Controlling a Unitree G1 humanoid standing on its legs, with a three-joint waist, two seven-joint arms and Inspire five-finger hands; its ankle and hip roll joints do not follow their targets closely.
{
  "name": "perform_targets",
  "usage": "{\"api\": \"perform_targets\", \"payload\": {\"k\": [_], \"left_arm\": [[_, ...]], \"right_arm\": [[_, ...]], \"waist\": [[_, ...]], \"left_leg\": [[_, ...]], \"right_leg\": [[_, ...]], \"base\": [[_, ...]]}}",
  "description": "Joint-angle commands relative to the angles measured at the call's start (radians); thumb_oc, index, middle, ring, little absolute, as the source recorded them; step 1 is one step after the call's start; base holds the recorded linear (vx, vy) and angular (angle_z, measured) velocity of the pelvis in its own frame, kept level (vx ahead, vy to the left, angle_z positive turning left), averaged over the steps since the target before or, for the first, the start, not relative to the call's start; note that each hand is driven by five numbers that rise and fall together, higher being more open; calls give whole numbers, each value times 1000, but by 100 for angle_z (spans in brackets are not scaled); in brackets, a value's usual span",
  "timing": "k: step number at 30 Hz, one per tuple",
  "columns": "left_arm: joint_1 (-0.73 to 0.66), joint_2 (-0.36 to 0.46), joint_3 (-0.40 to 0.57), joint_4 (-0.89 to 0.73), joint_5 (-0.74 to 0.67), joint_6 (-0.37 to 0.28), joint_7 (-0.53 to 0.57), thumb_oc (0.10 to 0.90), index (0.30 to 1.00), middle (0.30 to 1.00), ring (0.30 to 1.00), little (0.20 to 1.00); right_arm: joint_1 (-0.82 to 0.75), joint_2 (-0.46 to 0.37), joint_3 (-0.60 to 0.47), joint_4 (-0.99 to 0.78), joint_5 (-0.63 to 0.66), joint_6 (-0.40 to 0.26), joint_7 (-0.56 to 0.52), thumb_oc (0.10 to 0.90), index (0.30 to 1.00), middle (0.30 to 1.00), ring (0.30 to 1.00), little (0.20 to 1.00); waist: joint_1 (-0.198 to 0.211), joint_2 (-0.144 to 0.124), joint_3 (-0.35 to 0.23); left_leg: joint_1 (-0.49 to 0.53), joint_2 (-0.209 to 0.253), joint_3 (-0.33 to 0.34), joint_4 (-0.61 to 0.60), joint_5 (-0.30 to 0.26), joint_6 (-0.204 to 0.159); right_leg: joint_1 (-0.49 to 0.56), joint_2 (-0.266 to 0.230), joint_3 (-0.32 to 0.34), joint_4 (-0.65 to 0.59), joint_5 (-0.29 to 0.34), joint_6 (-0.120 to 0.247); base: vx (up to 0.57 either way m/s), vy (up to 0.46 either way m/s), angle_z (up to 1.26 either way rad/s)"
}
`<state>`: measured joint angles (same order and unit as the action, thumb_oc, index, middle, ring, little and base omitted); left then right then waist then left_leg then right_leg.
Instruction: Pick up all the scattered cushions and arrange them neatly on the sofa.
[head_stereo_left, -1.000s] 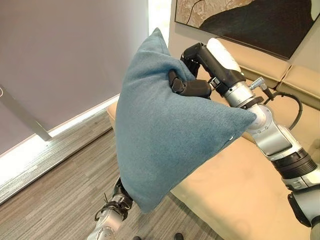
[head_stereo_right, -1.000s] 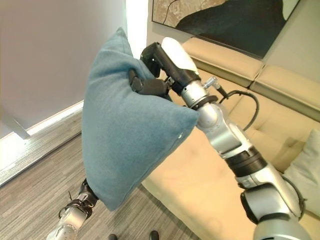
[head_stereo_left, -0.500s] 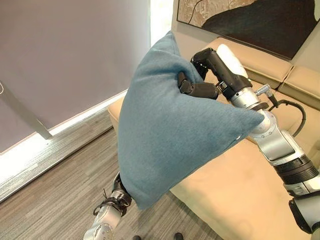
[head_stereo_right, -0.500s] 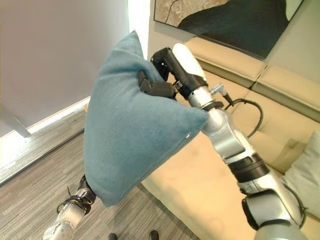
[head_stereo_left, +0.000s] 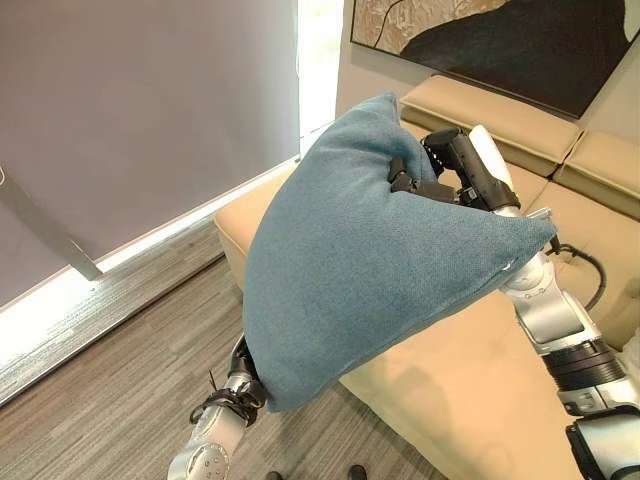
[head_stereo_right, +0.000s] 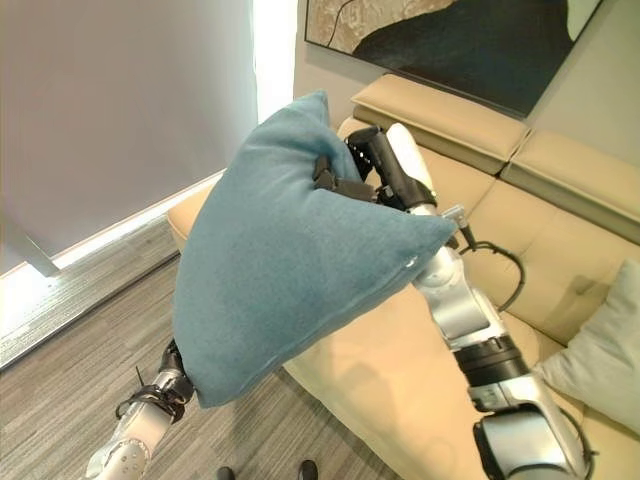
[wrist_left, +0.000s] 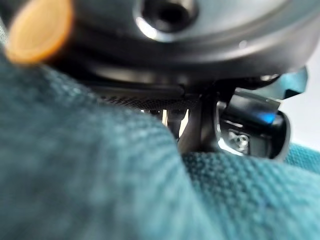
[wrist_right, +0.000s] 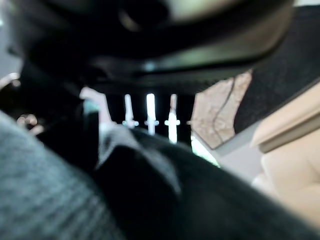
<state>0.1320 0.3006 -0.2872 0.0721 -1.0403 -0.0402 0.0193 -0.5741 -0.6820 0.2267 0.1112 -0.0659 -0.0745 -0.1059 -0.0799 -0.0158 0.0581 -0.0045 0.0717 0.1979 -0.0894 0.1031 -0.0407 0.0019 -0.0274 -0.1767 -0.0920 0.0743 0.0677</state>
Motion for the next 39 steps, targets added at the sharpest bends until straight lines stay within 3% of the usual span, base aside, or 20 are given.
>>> {"api": "perform_targets", "payload": {"k": [1,20,23,27,30,32,33,39], "left_arm": [[-259,-77,-84,-260,-3,-156,-152,400,300,300,300,300],[-159,-64,-19,-20,207,-101,-167,400,300,300,300,300],[-149,-60,-12,-9,233,-96,-169,400,300,300,300,300],[-138,-60,-10,11,261,-93,-170,400,300,300,300,300],[-126,-58,-1,18,271,-99,-157,400,300,300,300,300],[-123,-49,13,16,273,-101,-145,400,300,300,300,300],[-123,-49,13,16,273,-101,-145,400,300,300,300,300],[-126,-50,27,-4,239,-111,-110,400,300,300,300,300]], "right_arm": [[-30,76,60,-83,-14,-90,-3,400,300,300,300,300],[296,179,-93,-201,-49,-98,19,400,300,300,300,300],[342,188,-116,-207,-39,-99,23,400,300,300,300,300],[400,210,-137,-215,-15,-106,31,400,300,300,300,300],[409,229,-123,-208,6,-104,35,400,300,300,300,300],[406,238,-109,-200,18,-103,40,400,300,300,300,300],[406,238,-109,-200,18,-103,40,400,300,300,300,300],[406,247,-96,-194,28,-99,16,400,300,300,300,300]], "waist": [[5,-54,-85],[-38,-26,-84],[-53,-24,-75],[-74,-30,-36],[-62,-30,-4],[-47,-32,10],[-48,-32,9],[-10,-30,38]], "left_leg": [[24,-30,-14,2,-125,-5],[49,-14,1,12,-135,-2],[36,-2,10,76,-156,-7],[-6,28,21,259,-212,-16],[-41,28,-25,341,-221,-16],[-107,-1,-107,331,-206,-24],[-108,-2,-107,331,-205,-23],[-244,-33,-182,262,-107,-46]], "right_leg": [[6,-29,-29,34,-107,49],[10,-18,-7,67,-139,35],[6,-17,-3,102,-160,23],[0,-19,12,168,-190,-7],[-6,-18,32,204,-201,-17],[-16,-21,47,217,-208,-14],[-18,-22,46,218,-208,-13],[9,-5,93,219,-237,-11]], "base": [[0,0,0],[-2,-28,-2],[-15,-73,-1],[-6,-74,-2],[11,2,-23],[28,28,-67],[70,31,-35],[124,80,-10]]}}
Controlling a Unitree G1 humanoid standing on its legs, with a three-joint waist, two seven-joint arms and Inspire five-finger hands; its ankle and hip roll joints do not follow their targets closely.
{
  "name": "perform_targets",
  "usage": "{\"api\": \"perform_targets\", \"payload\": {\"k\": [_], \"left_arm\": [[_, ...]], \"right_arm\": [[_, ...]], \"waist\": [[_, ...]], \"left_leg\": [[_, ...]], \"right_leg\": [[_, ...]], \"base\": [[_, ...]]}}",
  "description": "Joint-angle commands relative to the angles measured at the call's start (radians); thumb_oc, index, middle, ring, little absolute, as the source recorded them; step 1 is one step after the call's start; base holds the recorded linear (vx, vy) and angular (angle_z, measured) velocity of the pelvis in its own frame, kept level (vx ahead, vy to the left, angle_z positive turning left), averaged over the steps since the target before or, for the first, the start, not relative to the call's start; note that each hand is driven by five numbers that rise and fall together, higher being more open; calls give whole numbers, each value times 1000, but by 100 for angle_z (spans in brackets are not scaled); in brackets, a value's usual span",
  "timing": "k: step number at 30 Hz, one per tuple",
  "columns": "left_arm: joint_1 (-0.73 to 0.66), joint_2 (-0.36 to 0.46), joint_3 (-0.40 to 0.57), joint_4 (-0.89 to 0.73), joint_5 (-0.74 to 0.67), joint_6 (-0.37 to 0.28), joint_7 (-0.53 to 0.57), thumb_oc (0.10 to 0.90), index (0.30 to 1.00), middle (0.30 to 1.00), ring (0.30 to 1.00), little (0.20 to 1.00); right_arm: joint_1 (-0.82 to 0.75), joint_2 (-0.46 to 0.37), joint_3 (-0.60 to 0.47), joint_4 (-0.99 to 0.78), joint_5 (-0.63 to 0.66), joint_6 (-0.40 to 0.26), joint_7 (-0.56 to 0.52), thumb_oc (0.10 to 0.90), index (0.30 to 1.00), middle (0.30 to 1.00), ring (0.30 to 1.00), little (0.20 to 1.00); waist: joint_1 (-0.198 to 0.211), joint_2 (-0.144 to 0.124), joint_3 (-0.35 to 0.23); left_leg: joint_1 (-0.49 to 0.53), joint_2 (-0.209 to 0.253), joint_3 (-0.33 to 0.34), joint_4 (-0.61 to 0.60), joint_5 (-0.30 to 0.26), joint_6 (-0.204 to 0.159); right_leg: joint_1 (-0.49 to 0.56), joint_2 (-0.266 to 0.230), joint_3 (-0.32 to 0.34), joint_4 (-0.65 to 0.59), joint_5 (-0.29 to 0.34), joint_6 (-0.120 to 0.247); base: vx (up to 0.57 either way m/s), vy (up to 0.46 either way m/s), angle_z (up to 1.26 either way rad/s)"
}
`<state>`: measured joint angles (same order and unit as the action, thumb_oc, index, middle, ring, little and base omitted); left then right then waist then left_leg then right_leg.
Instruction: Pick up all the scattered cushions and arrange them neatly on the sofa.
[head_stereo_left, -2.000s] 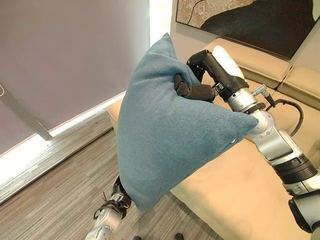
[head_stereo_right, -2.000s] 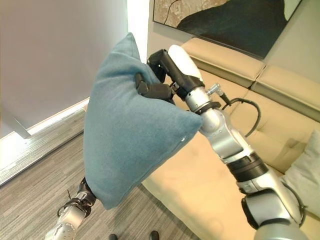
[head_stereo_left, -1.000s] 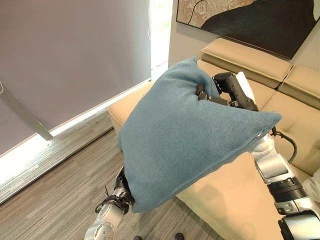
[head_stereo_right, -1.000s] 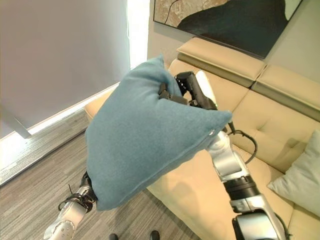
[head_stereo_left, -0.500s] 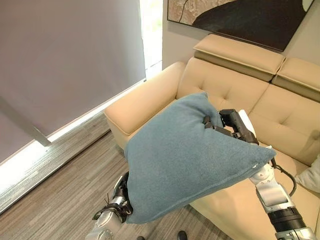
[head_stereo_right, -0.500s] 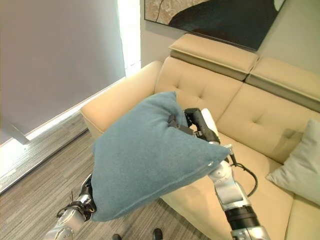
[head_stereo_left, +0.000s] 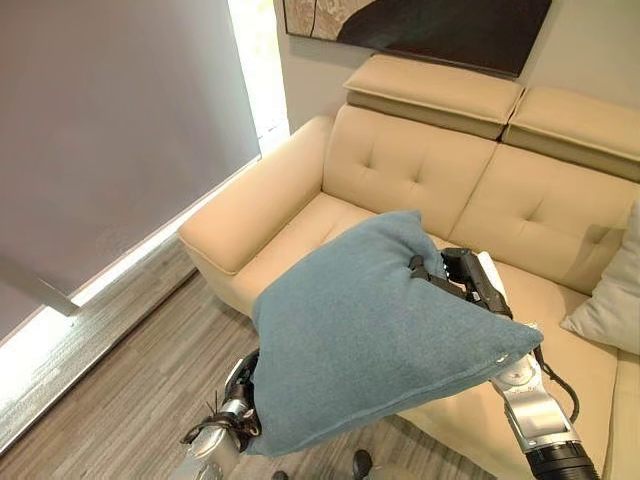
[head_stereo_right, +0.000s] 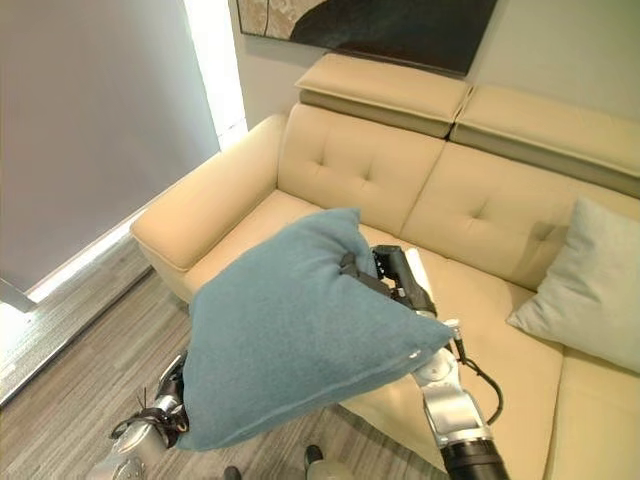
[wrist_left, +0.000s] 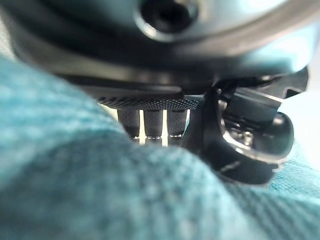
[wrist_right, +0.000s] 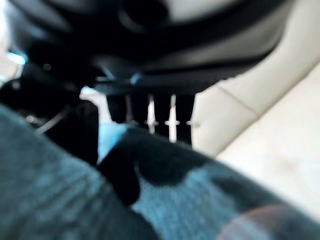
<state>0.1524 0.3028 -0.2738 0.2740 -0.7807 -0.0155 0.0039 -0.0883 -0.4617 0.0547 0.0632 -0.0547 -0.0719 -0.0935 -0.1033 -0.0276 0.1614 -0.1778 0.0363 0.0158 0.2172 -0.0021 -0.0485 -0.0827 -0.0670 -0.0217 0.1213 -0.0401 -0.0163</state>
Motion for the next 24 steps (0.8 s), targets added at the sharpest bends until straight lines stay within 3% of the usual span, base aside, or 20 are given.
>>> {"api": "perform_targets", "payload": {"k": [1,5,7,10,13,16,19,20,24], "left_arm": [[-146,-55,13,-205,-18,-140,-96,400,300,300,300,300],[-136,-50,20,-208,-6,-139,-89,400,300,300,300,300],[-135,-42,22,-207,4,-138,-87,400,300,300,300,300],[-146,-24,22,-207,29,-141,-74,400,300,300,300,300],[-160,-19,32,-202,33,-150,-61,400,300,300,300,300],[-155,-25,34,-196,37,-151,-62,400,300,300,300,300],[-155,-28,37,-191,37,-154,-65,400,300,300,300,300],[-168,-32,42,-186,10,-158,-73,400,300,300,300,300],[-177,-47,39,-184,11,-157,-74,400,300,300,300,300]], "right_arm": [[-81,25,76,-147,13,-101,4,400,300,300,300,300],[-77,37,86,-143,8,-92,9,400,300,300,300,300],[-77,44,92,-144,-5,-89,13,400,300,300,300,300],[-89,45,104,-143,-31,-81,18,400,300,300,300,300],[-98,65,122,-140,-34,-85,18,400,300,300,300,300],[-104,64,127,-130,-41,-84,25,400,300,300,300,300],[-130,63,132,-119,-19,-81,33,400,300,300,300,300],[-134,66,136,-107,-3,-88,29,400,300,300,300,300],[-123,57,127,-112,-24,-91,21,400,300,300,300,300]], "waist": [[13,-13,-69],[23,-17,-88],[30,-21,-94],[26,-20,-78],[26,-7,-48],[26,-4,-51],[20,-2,-51],[16,-18,-54],[11,-32,-60]], "left_leg": [[-51,8,3,-62,-4,-34],[-3,-4,20,-75,-22,-7],[24,-14,37,-81,-39,19],[75,-38,53,-96,-62,66],[122,-46,67,-108,-88,102],[151,-53,69,-126,-98,105],[184,-58,71,-148,-119,99],[193,-74,63,-147,-134,92],[190,-78,54,-112,-156,76]], "right_leg": [[97,39,-53,8,-131,74],[113,10,-27,46,-147,99],[96,-10,-15,123,-145,120],[30,-36,11,313,-57,153],[-63,-56,3,475,-10,149],[-87,-65,-34,429,-25,141],[-125,-42,-91,265,-39,142],[-119,-28,-101,117,-27,146],[-76,3,-56,88,-28,131]], "base": [[191,153,-12],[236,205,-55],[216,212,-66],[134,216,-27],[90,165,-14],[152,64,-10],[212,-36,-27],[197,-83,-22],[181,-104,8]]}}
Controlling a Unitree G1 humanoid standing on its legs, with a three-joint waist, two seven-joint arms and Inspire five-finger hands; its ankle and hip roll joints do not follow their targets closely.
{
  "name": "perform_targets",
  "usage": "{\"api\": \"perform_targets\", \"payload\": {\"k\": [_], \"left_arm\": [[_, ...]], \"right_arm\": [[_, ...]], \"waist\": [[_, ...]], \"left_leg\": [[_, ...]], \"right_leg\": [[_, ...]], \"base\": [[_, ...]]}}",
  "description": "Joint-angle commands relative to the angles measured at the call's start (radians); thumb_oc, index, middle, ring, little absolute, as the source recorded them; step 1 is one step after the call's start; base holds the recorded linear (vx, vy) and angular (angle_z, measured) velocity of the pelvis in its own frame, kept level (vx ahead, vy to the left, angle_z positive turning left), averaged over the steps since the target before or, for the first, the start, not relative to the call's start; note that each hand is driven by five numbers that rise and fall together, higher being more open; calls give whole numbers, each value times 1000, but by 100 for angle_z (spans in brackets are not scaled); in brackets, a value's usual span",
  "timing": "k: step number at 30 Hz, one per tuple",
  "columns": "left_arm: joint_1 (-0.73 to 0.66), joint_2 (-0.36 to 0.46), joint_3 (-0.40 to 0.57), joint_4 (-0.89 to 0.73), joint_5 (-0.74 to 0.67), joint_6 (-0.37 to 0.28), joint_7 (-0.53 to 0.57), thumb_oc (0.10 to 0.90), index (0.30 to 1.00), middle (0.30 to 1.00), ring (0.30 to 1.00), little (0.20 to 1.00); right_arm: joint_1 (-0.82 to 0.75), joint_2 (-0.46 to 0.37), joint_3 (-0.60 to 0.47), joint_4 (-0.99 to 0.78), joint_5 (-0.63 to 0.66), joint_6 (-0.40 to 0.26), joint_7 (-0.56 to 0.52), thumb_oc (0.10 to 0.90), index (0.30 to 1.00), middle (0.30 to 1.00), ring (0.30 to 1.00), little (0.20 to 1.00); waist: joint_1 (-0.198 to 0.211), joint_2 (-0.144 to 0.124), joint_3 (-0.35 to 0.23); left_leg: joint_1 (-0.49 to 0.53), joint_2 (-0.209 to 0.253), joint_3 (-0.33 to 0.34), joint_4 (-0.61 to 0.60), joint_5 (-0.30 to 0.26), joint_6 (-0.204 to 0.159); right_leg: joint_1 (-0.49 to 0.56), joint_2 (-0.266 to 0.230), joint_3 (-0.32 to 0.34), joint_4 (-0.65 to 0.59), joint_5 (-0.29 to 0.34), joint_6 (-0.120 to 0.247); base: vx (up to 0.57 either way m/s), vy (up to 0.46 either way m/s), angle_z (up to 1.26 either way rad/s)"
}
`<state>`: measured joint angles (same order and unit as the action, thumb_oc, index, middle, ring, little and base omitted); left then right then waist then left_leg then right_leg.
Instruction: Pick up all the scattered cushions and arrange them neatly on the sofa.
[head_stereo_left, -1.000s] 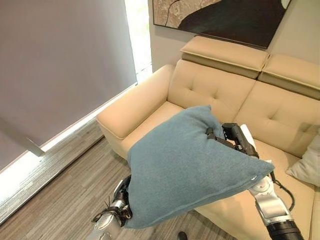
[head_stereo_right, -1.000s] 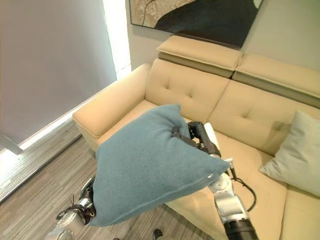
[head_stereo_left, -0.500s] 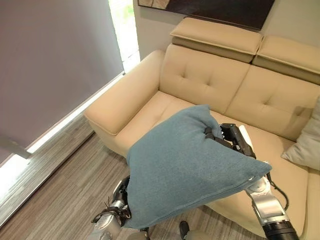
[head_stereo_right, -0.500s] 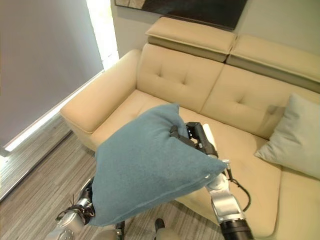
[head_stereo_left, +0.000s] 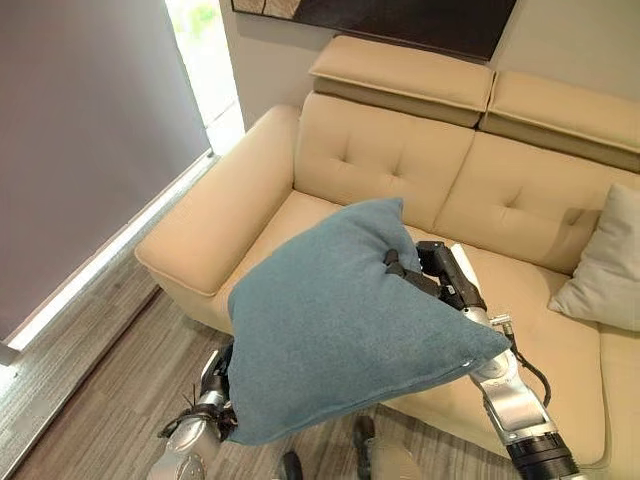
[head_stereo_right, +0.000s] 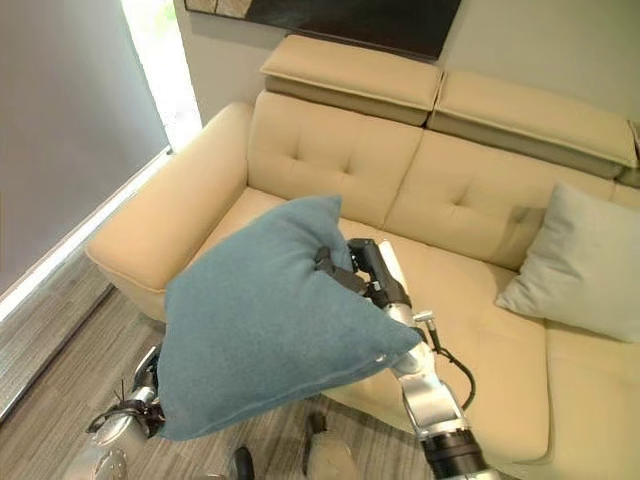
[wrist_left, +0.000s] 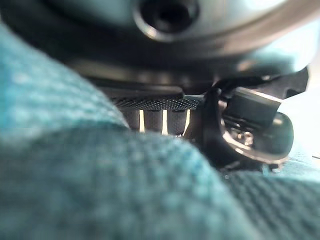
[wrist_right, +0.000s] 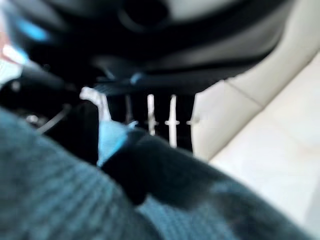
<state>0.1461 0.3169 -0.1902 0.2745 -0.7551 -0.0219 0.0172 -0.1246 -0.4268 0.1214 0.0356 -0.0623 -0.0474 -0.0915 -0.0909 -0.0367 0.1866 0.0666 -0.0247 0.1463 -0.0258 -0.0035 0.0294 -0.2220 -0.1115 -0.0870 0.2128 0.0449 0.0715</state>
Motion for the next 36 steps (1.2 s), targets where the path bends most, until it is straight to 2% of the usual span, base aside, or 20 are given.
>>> {"api": "perform_targets", "payload": {"k": [1,2,4,5,7,9,10,12,14,15,17,19,23,26,27,30,33,34,35,36], "left_arm": [[-182,-64,-57,-187,-24,-153,-96,400,300,300,300,300],[-183,-64,-63,-190,-20,-149,-95,400,300,300,300,300],[-183,-60,-73,-196,-10,-148,-96,400,300,300,300,300],[-186,-62,-74,-196,-9,-142,-98,400,300,300,300,300],[-185,-66,-77,-190,-11,-138,-100,400,300,300,300,300],[-181,-63,-80,-187,-10,-133,-104,400,300,300,300,300],[-173,-61,-83,-187,-8,-130,-108,400,300,300,300,300],[-173,-60,-84,-190,-9,-130,-106,400,300,300,300,300],[-172,-61,-86,-196,-11,-133,-95,400,300,300,300,300],[-176,-63,-87,-204,-25,-140,-89,400,300,300,300,300],[-172,-63,-89,-206,-23,-141,-92,400,300,300,300,300],[-167,-57,-92,-210,-13,-138,-94,400,300,300,300,300],[-162,-36,-88,-212,4,-136,-93,400,300,300,300,300],[-173,-25,-76,-214,10,-143,-81,400,300,300,300,300],[-183,-17,-61,-213,11,-150,-71,400,300,300,300,300],[-186,-19,-42,-205,16,-160,-63,400,300,300,300,300],[-165,-35,-30,-179,12,-170,-46,400,300,300,300,300],[-161,-34,-29,-185,-7,-164,-57,400,300,300,300,300],[-155,-38,-21,-218,-15,-150,-79,400,300,300,300,300],[-149,-54,-15,-214,-21,-152,-78,400,300,300,300,300]], "right_arm": [[-72,9,44,-87,-18,-118,8,400,300,300,300,300],[-65,8,33,-87,-11,-119,3,400,300,300,300,300],[-54,1,20,-91,6,-120,-3,400,300,300,300,300],[-53,-2,16,-96,16,-122,-1,400,300,300,300,300],[-44,-3,13,-97,27,-118,-1,400,300,300,300,300],[-32,1,12,-101,35,-115,3,400,300,300,300,300],[-28,2,9,-101,43,-116,5,400,300,300,300,300],[-27,4,10,-100,47,-118,4,400,300,300,300,300],[-28,8,17,-97,52,-120,-2,400,300,300,300,300],[-33,10,19,-91,53,-125,-8,400,300,300,300,300],[-31,8,16,-90,52,-124,-5,400,300,300,300,300],[-16,12,11,-93,43,-124,-2,400,300,300,300,300],[-17,27,24,-97,32,-112,14,400,300,300,300,300],[-35,38,36,-98,21,-109,15,400,300,300,300,300],[-53,46,45,-98,22,-109,17,400,300,300,300,300],[-61,63,53,-98,25,-114,24,400,300,300,300,300],[-77,60,75,-71,28,-116,28,400,300,300,300,300],[-73,63,64,-65,42,-107,28,400,300,300,300,300],[-63,56,53,-86,42,-109,36,400,300,300,300,300],[-55,52,45,-95,44,-115,33,400,300,300,300,300]], "waist": [[-11,-33,-93],[-18,-40,-93],[-20,-43,-83],[-17,-48,-73],[-18,-55,-67],[-12,-57,-67],[-7,-57,-69],[-2,-56,-70],[15,-41,-70],[29,-31,-64],[28,-24,-65],[22,-22,-77],[25,-25,-94],[22,-27,-89],[23,-24,-71],[23,-11,-59],[27,-8,-65],[26,-13,-71],[29,-33,-79],[29,-36,-83]], "left_leg": [[-85,-4,-61,234,-183,-36],[-114,15,-46,316,-177,-60],[-177,42,-40,488,-114,-99],[-208,47,-39,559,-79,-109],[-249,76,-22,630,-68,-103],[-284,89,-21,601,-90,-88],[-293,92,-39,516,-121,-79],[-301,88,-60,441,-108,-80],[-302,74,-132,273,-38,-96],[-317,54,-210,187,9,-113],[-298,55,-220,149,15,-111],[-277,59,-212,145,16,-110],[-232,46,-168,144,-17,-72],[-199,38,-132,144,-44,-34],[-186,38,-106,146,-55,-13],[-153,44,-75,137,-74,1],[-106,39,-38,84,-79,-5],[-111,33,-43,91,-80,-6],[-108,20,-51,107,-94,-14],[-115,24,-51,124,-96,-25]], "right_leg": [[96,43,-6,-37,-123,22],[119,44,-10,-54,-127,9],[160,55,-17,-80,-131,-18],[180,60,-15,-90,-136,-34],[206,64,-14,-105,-148,-49],[222,62,-6,-113,-159,-48],[237,63,11,-121,-169,-37],[242,66,21,-125,-173,-31],[261,80,46,-131,-183,-23],[276,93,73,-126,-194,-20],[285,95,84,-123,-204,-15],[294,83,90,-113,-210,-7],[271,43,119,-36,-213,30],[211,17,142,95,-171,62],[157,4,139,194,-122,77],[109,-25,69,254,-109,78],[66,-1,-54,107,-133,61],[95,10,-65,48,-150,52],[153,34,-41,-39,-158,35],[164,47,-25,-56,-158,31]], "base": [[245,-207,-4],[233,-208,17],[120,-137,43],[97,-109,20],[123,-80,-9],[185,3,-9],[166,38,-22],[167,74,-31],[263,145,-45],[238,128,-65],[187,133,-78],[214,193,-58],[200,228,-45],[115,219,-48],[31,201,-44],[47,136,-50],[92,24,-53],[123,-130,-76],[147,-161,-33],[143,-172,25]]}}
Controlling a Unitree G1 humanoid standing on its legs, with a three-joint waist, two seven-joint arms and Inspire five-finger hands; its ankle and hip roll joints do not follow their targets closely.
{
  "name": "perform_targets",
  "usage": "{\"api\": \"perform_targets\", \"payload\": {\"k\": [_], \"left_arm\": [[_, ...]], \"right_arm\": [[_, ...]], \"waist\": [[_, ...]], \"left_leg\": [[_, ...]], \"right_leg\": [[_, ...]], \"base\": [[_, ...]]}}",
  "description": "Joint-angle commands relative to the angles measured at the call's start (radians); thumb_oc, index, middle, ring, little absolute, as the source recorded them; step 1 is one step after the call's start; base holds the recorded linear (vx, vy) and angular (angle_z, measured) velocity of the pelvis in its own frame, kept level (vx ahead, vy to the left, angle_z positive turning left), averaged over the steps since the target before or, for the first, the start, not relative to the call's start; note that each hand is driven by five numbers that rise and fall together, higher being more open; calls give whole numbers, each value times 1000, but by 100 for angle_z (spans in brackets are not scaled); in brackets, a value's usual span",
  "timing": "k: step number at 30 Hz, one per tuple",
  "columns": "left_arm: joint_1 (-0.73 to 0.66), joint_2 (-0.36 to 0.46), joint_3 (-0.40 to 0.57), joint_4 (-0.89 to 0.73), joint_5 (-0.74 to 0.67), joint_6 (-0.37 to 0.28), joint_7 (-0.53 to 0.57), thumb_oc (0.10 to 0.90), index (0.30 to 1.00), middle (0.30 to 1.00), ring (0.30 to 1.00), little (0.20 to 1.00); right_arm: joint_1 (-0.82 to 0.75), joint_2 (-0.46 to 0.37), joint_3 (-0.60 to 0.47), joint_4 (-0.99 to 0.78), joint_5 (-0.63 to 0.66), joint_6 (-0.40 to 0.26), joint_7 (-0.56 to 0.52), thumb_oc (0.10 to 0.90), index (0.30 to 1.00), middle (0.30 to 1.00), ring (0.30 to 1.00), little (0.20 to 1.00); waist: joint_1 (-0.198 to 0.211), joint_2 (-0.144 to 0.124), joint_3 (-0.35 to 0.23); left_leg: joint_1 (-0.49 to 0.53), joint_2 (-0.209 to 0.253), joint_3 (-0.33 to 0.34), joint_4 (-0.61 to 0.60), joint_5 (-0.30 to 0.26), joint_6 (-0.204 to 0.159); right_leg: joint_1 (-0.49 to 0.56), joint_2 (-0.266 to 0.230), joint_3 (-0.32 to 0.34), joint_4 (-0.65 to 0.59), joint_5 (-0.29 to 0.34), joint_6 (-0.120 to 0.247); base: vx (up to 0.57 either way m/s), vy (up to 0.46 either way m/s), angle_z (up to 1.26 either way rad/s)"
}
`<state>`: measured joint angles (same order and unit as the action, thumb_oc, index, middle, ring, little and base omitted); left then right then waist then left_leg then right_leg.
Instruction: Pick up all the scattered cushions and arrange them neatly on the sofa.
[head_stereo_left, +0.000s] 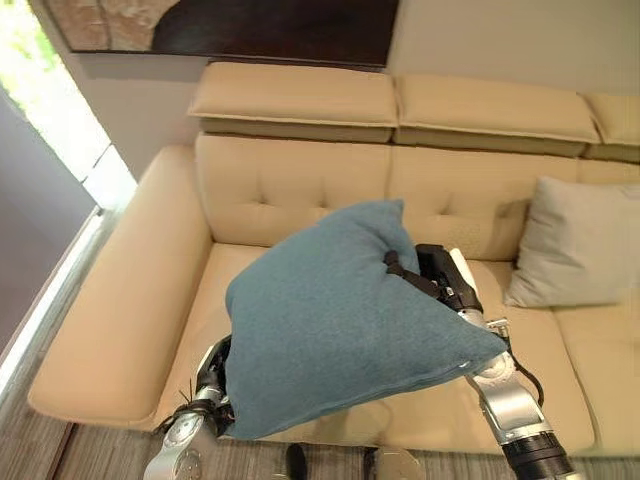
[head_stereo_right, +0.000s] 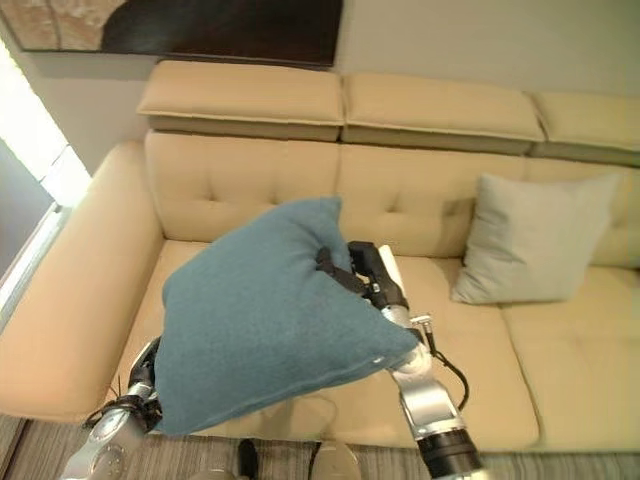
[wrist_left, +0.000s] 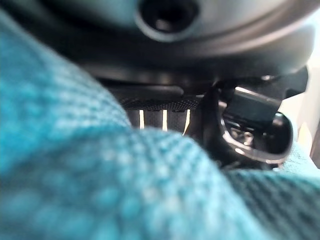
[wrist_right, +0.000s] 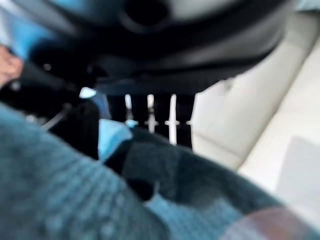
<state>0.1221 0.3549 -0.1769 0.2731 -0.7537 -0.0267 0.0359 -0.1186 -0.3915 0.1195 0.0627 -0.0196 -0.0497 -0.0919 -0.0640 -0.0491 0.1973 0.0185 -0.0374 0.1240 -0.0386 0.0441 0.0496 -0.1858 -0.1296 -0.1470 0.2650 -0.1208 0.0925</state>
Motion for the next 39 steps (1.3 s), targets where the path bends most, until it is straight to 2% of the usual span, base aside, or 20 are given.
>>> {"api": "perform_targets", "payload": {"k": [1,3,6,11,12,13,15,18,23,30,32,36,39], "left_arm": [[-128,-94,-30,-212,-30,-150,-106,400,300,300,300,300],[-125,-100,-39,-215,-26,-143,-111,400,300,300,300,300],[-131,-100,-37,-216,-24,-150,-103,400,300,300,300,300],[-148,-103,-39,-233,-42,-159,-82,400,300,300,300,300],[-148,-103,-40,-233,-42,-159,-82,400,300,300,300,300],[-155,-106,-45,-231,-42,-163,-78,400,300,300,300,300],[-158,-109,-55,-231,-33,-163,-82,400,300,300,300,300],[-165,-93,-63,-232,-2,-166,-74,400,300,300,300,300],[-172,-59,-51,-236,41,-168,-66,400,300,300,300,300],[-200,-13,-16,-238,166,-200,-2,400,300,300,300,300],[-230,2,-8,-241,209,-219,30,400,300,300,300,300],[-369,41,-10,-250,301,-271,136,400,300,300,300,300],[-548,90,-44,-216,352,-303,224,400,300,300,300,300]], "right_arm": [[-53,8,40,-127,4,-116,33,400,300,300,300,300],[-46,5,36,-131,14,-119,29,400,300,300,300,300],[-42,6,40,-123,34,-118,26,400,300,300,300,300],[-19,-1,23,-121,37,-111,10,400,300,300,300,300],[-19,-1,23,-122,37,-111,10,400,300,300,300,300],[-9,-10,12,-114,30,-105,-1,400,300,300,300,300],[0,-15,0,-108,7,-102,-4,400,300,300,300,300],[8,-10,-12,-100,1,-91,-12,400,300,300,300,300],[-7,2,-12,-75,-9,-79,-17,400,300,300,300,300],[-36,39,-30,-29,7,-94,-65,400,300,300,300,300],[-65,44,-28,-18,10,-108,-92,400,300,300,300,300],[-219,42,6,23,7,-145,-185,400,300,300,300,300],[-391,28,61,60,-4,-154,-253,400,300,300,300,300]], "waist": [[0,-25,-94],[-4,-27,-94],[2,-27,-83],[-7,-19,-98],[-7,-20,-99],[-11,-6,-106],[-22,13,-120],[-30,20,-128],[-22,17,-122],[-6,13,-125],[0,15,-125],[18,22,-108],[31,29,-88]], "left_leg": [[-75,40,-25,164,-153,-54],[-92,46,-27,221,-169,-68],[-124,43,-84,296,-180,-100],[-133,115,-117,202,-120,-123],[-131,115,-117,198,-118,-123],[-125,132,-127,154,-104,-127],[-96,133,-126,104,-98,-128],[-68,111,-115,78,-98,-120],[-47,90,-69,58,-111,-96],[-48,83,-46,27,-111,-82],[-52,82,-46,18,-108,-81],[-102,83,-54,8,-92,-85],[-168,86,-66,-3,-65,-90]], "right_leg": [[140,62,23,-129,11,4],[157,64,22,-151,12,-10],[172,62,37,-165,11,-24],[188,48,48,-183,7,-11],[188,48,47,-183,7,-12],[193,43,52,-185,3,-4],[200,37,51,-188,1,3],[197,17,65,-181,14,20],[182,-7,98,-178,33,44],[172,-24,95,-206,50,57],[166,-26,92,-215,52,58],[120,-26,80,-240,71,57],[58,-20,75,-248,87,54]], "base": [[65,-106,42],[35,-72,17],[17,4,-12],[51,79,-19],[85,147,-10],[105,165,-1],[137,205,-3],[106,193,-10],[57,138,-18],[31,36,-6],[0,0,0],[-40,-16,-2],[-102,-30,2]]}}
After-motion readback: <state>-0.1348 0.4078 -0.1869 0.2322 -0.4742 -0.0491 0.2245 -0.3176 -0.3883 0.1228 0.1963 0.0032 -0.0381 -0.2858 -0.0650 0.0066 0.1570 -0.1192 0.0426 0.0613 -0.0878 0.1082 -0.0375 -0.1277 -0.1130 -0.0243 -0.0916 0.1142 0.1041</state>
